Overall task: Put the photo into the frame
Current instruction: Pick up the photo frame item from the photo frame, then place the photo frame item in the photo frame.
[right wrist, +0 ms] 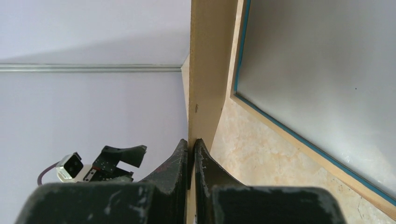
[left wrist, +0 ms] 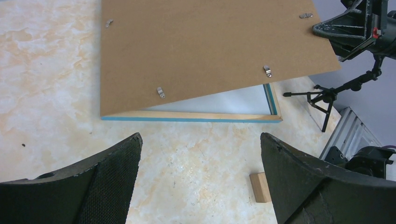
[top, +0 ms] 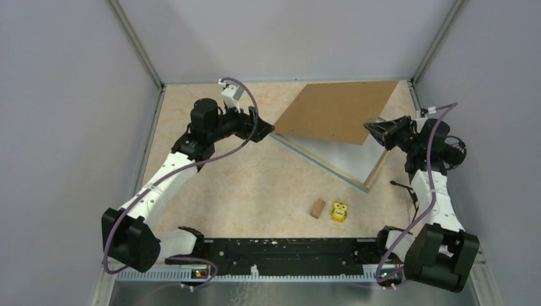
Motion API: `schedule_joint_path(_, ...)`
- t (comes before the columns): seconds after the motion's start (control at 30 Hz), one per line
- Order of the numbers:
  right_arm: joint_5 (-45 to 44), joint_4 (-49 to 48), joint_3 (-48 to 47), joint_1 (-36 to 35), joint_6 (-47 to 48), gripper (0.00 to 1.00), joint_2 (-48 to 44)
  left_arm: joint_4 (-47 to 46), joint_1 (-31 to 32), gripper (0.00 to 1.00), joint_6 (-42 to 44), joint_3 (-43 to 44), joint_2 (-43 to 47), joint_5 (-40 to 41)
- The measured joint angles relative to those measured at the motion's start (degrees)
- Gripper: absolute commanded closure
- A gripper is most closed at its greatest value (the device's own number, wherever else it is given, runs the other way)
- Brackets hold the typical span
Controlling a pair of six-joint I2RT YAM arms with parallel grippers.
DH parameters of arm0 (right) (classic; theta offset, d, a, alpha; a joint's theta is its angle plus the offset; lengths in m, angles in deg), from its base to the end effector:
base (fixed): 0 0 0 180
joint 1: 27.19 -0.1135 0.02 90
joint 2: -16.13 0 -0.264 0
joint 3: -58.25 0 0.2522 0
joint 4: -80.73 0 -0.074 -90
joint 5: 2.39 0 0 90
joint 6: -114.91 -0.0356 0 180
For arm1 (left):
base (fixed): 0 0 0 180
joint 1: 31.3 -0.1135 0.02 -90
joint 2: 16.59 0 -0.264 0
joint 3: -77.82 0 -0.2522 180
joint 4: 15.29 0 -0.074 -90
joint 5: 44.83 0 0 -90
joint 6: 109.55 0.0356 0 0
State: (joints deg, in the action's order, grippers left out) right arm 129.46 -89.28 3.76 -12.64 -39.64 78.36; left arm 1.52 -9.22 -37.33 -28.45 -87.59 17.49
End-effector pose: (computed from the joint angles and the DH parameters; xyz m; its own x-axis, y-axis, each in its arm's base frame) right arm 0.2408 -0.0380 0.2825 -0.5131 0.8281 -0.2259 0.0822 0.3094 0.9474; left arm 0.2610 -0.1237 0.3495 -0.4438 -0.1118 -0.8891 0.6457 0.6481 -0.4038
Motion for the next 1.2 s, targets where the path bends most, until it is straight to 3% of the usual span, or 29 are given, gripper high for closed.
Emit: schedule_joint_path(1.2,4.9,-6.4,8.3,8.2,2.4,1.0,-2.3,-1.8,-0.7,0.01,-2.3,-0.1,-4.0,-3.2)
